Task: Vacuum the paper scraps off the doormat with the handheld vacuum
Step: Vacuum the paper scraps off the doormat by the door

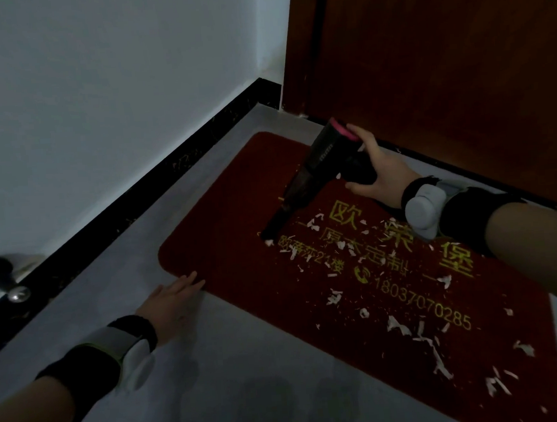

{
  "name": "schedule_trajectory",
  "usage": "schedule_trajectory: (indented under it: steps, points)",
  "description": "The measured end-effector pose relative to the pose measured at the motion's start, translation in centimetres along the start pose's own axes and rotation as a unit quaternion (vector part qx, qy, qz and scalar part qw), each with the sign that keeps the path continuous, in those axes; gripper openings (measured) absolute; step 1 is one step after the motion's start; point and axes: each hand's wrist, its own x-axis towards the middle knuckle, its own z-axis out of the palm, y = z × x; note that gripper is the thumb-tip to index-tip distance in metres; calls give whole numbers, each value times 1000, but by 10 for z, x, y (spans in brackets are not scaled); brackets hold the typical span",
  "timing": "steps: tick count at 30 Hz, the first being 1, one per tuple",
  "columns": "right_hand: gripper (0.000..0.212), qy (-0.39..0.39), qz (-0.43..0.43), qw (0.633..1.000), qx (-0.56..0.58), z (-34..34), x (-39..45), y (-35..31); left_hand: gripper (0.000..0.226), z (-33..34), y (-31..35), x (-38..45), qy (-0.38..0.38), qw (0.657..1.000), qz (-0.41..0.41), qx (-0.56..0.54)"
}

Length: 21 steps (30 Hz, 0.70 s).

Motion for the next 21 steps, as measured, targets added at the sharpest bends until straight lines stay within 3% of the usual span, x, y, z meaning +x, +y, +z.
schedule_trajectory:
  steps: [4, 7, 21]
  points:
    - [91, 68, -3, 997, -20, 1, 2, 1, 66, 2, -3, 2, 3, 1000, 4, -2]
    - [93, 75, 10, 997, -7, 1, 3, 5, 67, 4, -5, 2, 7, 1000, 7, -6]
    - [89, -80, 43, 995, 48, 6, -1, 10, 68, 4, -5, 2, 10, 1000, 15, 5]
